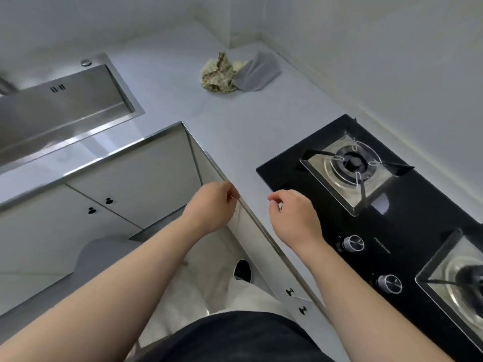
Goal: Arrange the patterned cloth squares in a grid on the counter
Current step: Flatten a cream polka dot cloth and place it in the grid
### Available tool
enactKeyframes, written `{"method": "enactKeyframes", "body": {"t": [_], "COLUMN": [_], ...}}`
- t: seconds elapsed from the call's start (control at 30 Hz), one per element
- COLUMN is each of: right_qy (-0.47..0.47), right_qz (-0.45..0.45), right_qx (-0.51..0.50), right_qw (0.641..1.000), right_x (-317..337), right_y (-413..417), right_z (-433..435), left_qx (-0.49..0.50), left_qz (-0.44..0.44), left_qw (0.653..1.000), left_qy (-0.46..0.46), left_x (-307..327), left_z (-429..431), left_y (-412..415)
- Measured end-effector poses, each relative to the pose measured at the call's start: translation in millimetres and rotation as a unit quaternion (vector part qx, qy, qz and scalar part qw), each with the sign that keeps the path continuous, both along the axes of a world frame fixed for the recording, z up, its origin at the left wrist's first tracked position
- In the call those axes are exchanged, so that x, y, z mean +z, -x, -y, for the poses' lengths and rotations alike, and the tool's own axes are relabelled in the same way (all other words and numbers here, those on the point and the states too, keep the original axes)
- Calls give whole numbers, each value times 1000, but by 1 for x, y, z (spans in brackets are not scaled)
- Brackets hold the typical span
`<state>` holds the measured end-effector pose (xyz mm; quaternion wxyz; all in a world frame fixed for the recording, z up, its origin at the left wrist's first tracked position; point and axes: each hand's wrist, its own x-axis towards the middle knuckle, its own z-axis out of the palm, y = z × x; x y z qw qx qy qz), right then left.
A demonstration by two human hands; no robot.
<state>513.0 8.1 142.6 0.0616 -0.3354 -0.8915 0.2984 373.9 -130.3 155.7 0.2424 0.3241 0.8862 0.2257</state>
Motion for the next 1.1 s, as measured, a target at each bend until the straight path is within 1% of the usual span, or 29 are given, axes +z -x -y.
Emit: {"method": "enactKeyframes", "body": {"t": [0.13,0.37,0.47,0.6,0.83,1.0,1.1], "right_qy": [15,-7,-15,-38,-32,-24,-36], "right_qz": [9,25,23,29,99,143,183], "right_qx": [21,33,12,-40,-118,-115,-57], "right_qw": [1000,999,1000,998,988,983,981], "right_x": [5,12,9,-5,-25,-41,-50], "right_y": [67,191,252,344,495,551,577], "right_z": [-33,-98,-126,-166,-230,-271,-282], "left_qx": [16,17,4,-20,-104,-116,-119], "left_qz": [-3,-34,-35,-35,20,33,49], "left_qw": [1000,999,999,998,993,989,987], "left_qy": [16,-27,-41,-50,-43,-84,-101], "left_x": [7,11,2,-20,-33,-34,-41], "left_z": [-29,-90,-114,-149,-216,-243,-250], "left_y": [69,182,238,321,450,491,508]}}
